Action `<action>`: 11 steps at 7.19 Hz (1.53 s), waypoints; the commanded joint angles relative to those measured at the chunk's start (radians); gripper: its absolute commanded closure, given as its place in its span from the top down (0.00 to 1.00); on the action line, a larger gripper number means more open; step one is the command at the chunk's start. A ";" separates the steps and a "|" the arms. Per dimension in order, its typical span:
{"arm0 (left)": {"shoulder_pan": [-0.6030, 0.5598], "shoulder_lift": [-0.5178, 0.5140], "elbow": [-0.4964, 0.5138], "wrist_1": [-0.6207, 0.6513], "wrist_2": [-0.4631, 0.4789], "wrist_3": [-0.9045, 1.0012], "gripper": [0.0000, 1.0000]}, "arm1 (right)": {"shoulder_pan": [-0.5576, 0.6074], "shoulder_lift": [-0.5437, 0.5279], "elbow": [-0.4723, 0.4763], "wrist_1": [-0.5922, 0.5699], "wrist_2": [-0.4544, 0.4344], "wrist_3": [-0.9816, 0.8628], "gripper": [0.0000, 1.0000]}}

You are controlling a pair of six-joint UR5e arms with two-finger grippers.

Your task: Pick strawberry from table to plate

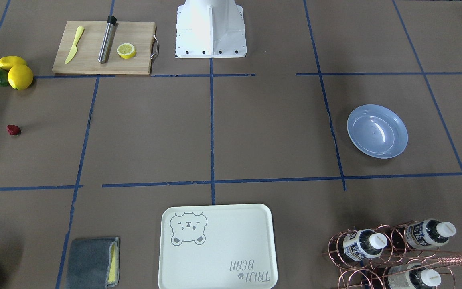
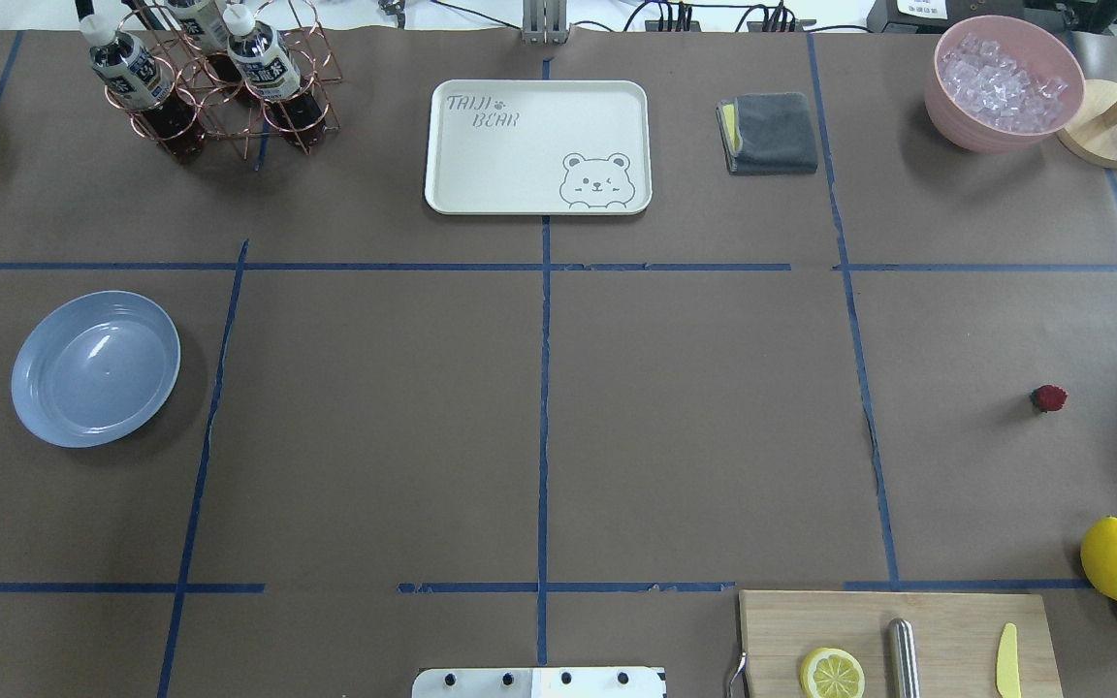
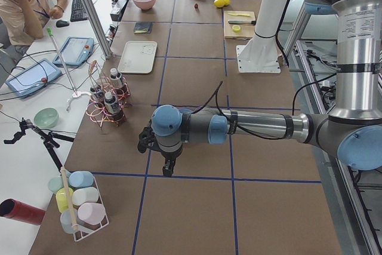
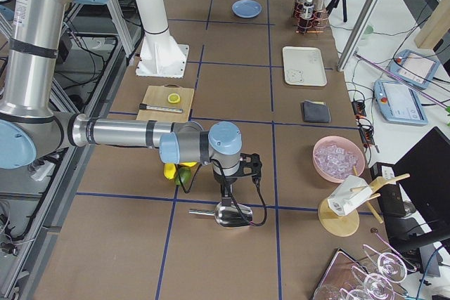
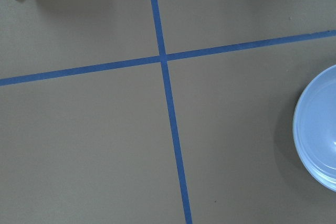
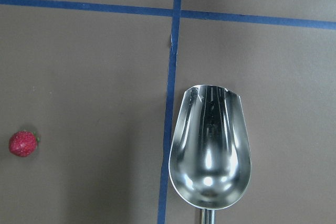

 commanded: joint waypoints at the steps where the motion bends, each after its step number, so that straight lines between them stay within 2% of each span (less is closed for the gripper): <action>1: 0.000 0.000 -0.002 -0.002 -0.002 0.000 1.00 | 0.000 0.001 0.004 0.028 0.002 0.000 1.00; 4: 0.000 -0.001 -0.007 -0.014 0.003 0.002 1.00 | -0.002 0.002 0.010 0.114 0.008 0.006 1.00; 5: -0.002 0.002 -0.005 -0.082 -0.002 -0.009 1.00 | -0.003 0.004 0.012 0.171 0.009 0.011 1.00; 6: -0.002 0.000 -0.004 -0.151 -0.003 -0.005 1.00 | -0.003 0.004 0.014 0.282 0.003 0.017 1.00; 7: -0.002 -0.006 -0.001 -0.331 -0.002 -0.008 1.00 | -0.002 0.042 0.000 0.361 0.005 0.043 1.00; 8: -0.002 -0.029 0.033 -0.624 0.008 -0.009 1.00 | -0.002 0.083 -0.023 0.346 0.070 0.195 1.00; 9: 0.000 -0.044 0.080 -0.766 0.002 -0.014 1.00 | -0.003 0.100 -0.023 0.355 0.096 0.320 1.00; 10: 0.000 -0.046 0.093 -0.779 -0.003 -0.035 1.00 | -0.003 0.119 -0.023 0.354 0.095 0.316 1.00; 11: 0.009 -0.047 0.093 -0.782 -0.006 -0.177 1.00 | -0.005 0.117 -0.025 0.357 0.097 0.321 1.00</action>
